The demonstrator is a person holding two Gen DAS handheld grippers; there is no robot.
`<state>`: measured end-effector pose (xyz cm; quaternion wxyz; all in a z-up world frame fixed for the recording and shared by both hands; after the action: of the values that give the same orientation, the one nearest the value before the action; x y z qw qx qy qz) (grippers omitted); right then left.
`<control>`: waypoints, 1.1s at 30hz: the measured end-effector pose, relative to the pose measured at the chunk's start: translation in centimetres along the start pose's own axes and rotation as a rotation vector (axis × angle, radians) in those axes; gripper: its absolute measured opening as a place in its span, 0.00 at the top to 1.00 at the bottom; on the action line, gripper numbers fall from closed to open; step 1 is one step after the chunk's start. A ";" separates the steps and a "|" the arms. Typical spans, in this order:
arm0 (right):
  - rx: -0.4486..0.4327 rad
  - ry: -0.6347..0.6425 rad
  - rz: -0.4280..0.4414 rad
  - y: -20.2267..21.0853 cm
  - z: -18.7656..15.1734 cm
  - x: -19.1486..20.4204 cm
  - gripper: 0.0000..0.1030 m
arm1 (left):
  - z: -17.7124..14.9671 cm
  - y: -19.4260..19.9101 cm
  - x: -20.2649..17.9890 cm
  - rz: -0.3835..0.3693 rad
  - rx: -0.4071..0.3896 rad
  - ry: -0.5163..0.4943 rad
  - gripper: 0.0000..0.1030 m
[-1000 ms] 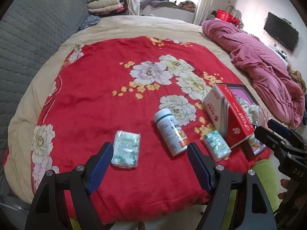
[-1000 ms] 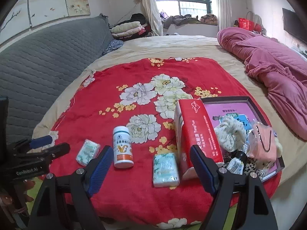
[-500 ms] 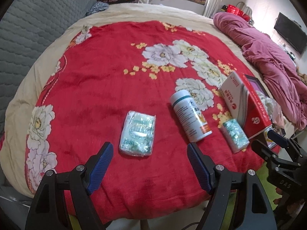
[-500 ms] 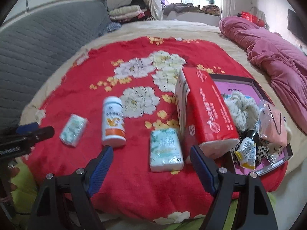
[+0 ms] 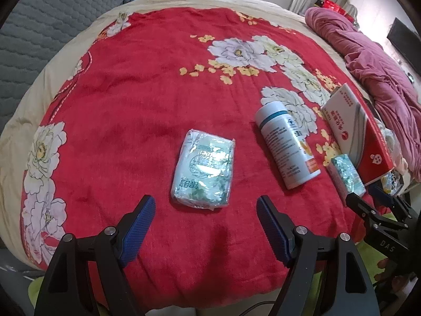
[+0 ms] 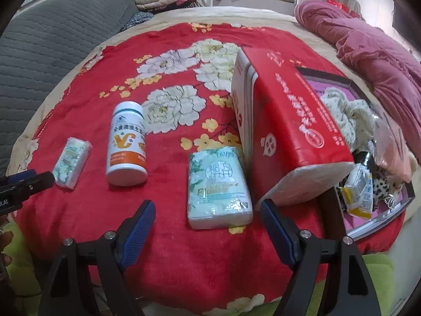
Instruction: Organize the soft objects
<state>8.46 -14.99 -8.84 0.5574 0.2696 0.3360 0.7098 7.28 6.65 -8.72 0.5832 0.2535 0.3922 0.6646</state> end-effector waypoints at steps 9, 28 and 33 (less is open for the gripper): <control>0.056 -0.067 0.005 -2.4 -0.6 -0.9 0.20 | -0.1 -1.6 0.4 -0.006 0.020 0.014 0.22; 0.028 -0.044 -0.011 -4.3 0.8 1.2 0.27 | 0.4 -4.4 1.6 -0.002 0.043 0.036 0.22; 0.060 -0.014 -0.035 -5.9 0.8 1.8 0.34 | 0.7 -5.3 1.1 -0.004 0.050 0.015 0.22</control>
<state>12.22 -12.24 -12.92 0.5637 0.2852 0.3581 0.6875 10.67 7.93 -12.79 0.5751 0.2624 0.4135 0.6554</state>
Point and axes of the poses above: each gripper's, at about its wrist camera, not at the fingertips, and y roughly against the way its jaws point, x to its left, z to its top, the point moved 4 cm from there along -y, roughly the way its jaws point, and after that the axes turned 9 degrees about -x, right-handed, at the moved point
